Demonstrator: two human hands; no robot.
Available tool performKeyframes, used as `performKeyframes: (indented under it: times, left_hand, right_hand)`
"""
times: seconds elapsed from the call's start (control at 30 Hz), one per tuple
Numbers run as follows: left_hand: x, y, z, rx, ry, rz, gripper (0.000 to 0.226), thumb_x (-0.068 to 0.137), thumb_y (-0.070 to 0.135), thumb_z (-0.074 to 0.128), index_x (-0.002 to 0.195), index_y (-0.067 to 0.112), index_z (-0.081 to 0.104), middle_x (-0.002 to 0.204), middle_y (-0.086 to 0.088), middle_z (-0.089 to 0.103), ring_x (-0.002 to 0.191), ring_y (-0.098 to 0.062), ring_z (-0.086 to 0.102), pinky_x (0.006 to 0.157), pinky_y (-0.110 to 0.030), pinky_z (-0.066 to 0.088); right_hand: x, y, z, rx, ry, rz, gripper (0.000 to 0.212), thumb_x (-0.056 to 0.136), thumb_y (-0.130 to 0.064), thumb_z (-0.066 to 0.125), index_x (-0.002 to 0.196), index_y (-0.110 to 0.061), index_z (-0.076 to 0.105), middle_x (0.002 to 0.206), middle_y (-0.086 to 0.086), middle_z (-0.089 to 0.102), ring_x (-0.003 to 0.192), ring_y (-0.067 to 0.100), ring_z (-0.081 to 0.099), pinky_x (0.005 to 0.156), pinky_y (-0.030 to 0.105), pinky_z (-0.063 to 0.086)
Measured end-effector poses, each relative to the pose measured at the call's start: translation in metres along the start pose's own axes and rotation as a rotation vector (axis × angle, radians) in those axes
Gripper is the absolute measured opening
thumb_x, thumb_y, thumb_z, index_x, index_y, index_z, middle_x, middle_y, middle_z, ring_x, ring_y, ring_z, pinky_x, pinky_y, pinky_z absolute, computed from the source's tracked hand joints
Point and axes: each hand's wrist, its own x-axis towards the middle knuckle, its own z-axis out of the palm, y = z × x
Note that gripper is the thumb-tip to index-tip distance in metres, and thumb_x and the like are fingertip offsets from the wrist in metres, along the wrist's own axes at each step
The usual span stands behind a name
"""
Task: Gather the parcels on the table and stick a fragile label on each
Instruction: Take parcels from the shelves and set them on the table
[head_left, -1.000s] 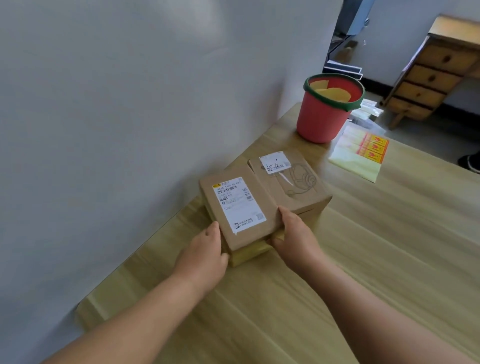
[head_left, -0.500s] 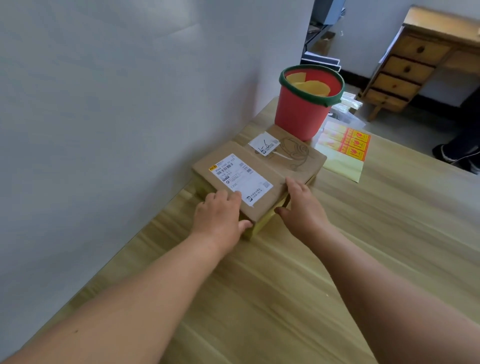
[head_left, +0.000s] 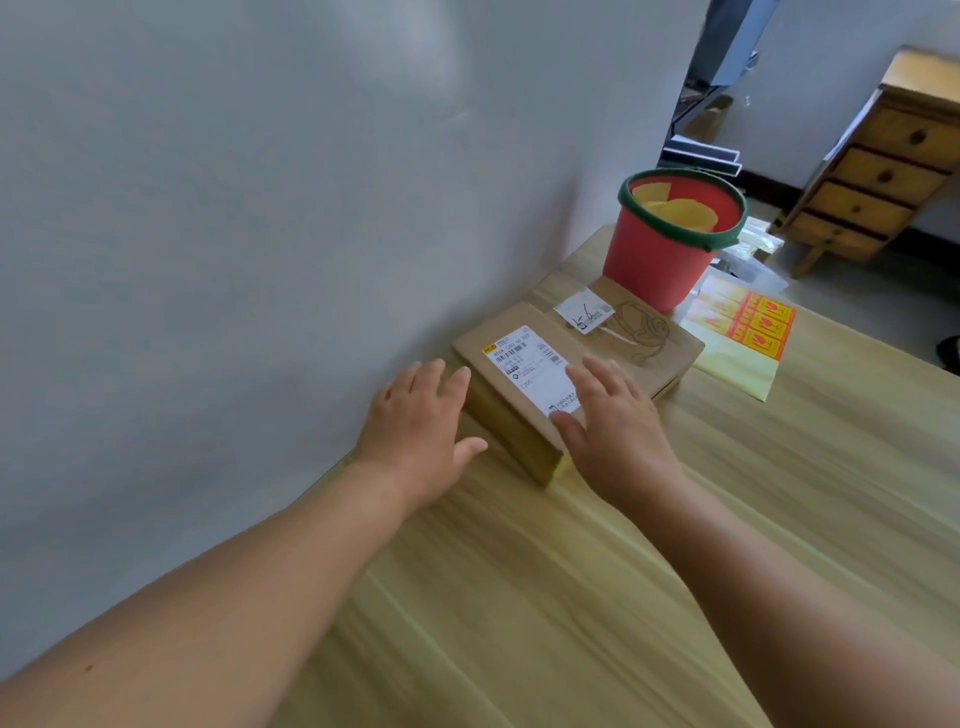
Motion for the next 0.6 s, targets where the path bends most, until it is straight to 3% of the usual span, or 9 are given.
performKeyframes:
  times: [0.17, 0.4, 0.6]
  left_hand:
    - [-0.036, -0.034, -0.043, 0.043, 0.071, -0.034, 0.076, 0.088, 0.058, 0.048, 0.148, 0.019, 0.021, 0.15, -0.007, 0.027, 0.14, -0.025, 0.021, 0.111, -0.038, 0.022]
    - [-0.12, -0.08, -0.099, 0.073, 0.127, -0.157, 0.078, 0.089, 0.061, 0.045, 0.149, 0.02, 0.017, 0.155, -0.006, 0.021, 0.143, -0.024, 0.016, 0.115, -0.038, 0.016]
    - [-0.236, -0.117, -0.152, 0.105, 0.207, -0.277, 0.079, 0.089, 0.061, 0.044, 0.15, 0.02, 0.014, 0.156, -0.005, 0.02, 0.144, -0.023, 0.016, 0.116, -0.039, 0.015]
  right_hand:
    - [-0.005, -0.051, -0.016, -0.035, -0.028, -0.131, 0.057, 0.097, -0.045, 0.042, 0.148, -0.022, 0.03, 0.16, 0.001, 0.016, 0.148, 0.02, 0.005, 0.118, 0.036, 0.006]
    - [-0.037, -0.138, -0.034, -0.056, -0.072, -0.289, 0.058, 0.097, -0.047, 0.043, 0.148, -0.023, 0.03, 0.158, 0.0, 0.02, 0.145, 0.02, 0.015, 0.117, 0.037, 0.01]
    - [-0.113, -0.241, -0.056, -0.096, -0.04, -0.54, 0.06, 0.097, -0.05, 0.04, 0.149, -0.024, 0.028, 0.158, -0.002, 0.023, 0.145, 0.019, 0.02, 0.116, 0.035, 0.016]
